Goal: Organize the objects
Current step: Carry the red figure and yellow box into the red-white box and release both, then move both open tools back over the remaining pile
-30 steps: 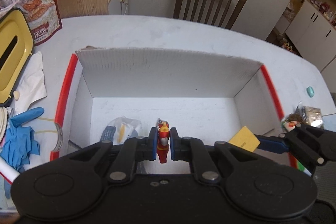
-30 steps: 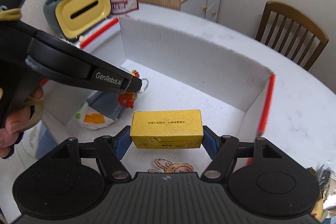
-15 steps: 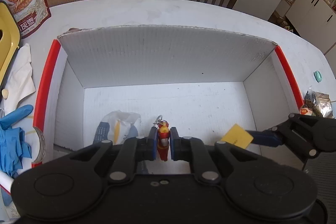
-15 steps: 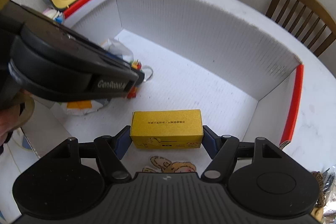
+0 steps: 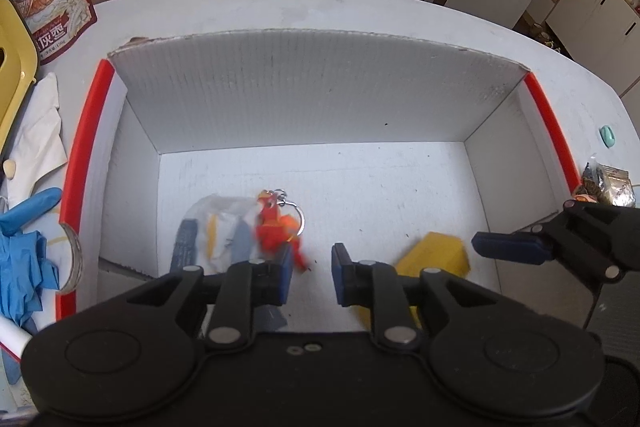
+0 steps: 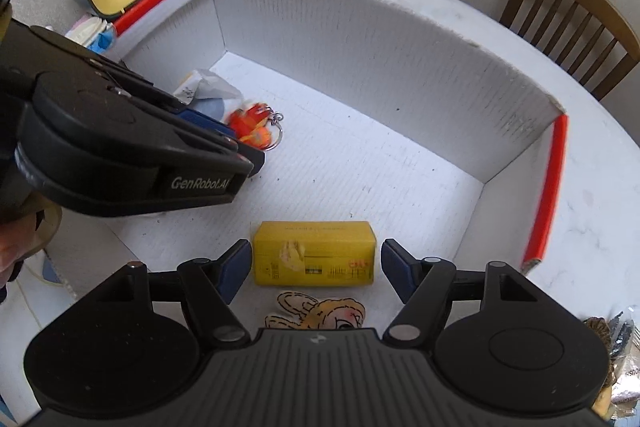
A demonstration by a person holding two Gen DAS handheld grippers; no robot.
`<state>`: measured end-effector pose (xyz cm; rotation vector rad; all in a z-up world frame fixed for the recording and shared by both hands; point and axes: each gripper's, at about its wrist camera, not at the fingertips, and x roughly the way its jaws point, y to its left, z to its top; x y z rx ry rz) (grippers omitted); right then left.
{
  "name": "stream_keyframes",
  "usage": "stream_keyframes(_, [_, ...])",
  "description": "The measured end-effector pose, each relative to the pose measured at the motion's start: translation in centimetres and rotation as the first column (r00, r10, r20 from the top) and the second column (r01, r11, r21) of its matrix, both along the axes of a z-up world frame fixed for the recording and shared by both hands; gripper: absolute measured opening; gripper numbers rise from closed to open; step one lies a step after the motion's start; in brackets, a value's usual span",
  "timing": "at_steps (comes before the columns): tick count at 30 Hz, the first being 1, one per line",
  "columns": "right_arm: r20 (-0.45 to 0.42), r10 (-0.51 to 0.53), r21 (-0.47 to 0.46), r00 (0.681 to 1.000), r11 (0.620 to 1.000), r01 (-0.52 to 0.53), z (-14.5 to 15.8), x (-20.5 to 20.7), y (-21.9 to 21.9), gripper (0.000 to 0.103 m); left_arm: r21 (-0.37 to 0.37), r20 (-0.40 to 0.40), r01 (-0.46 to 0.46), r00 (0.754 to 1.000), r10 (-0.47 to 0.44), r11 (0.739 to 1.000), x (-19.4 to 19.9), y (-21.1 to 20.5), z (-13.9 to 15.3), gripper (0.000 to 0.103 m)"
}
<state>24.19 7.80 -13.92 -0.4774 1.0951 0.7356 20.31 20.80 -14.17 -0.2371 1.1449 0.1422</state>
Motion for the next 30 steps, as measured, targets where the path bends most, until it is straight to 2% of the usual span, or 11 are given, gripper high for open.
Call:
stream_keyframes(17, [0.099,-0.062,0.220,0.993,0.975,0.038,7.0,-3.3,-6.0,0.071,0.057,0.123,0.027,0.992,-0.034,0.998,-2.9,-3.3,5.9,0.038])
stream_keyframes(25, [0.158,-0.131,0.325,0.979,0.943,0.074,10.6,-5.6,-11.9,0.071,0.077,0.194,0.055,0.979,-0.069,0.996,-5.1,-6.6,8.9,0.048])
stream_keyframes(30, [0.175,-0.175,0.397,0.969,0.913,0.094,12.2,-7.0,-16.1,0.071,0.083,0.236,0.070,0.968,-0.087,0.994,-6.3,-9.2,10.3,0.050])
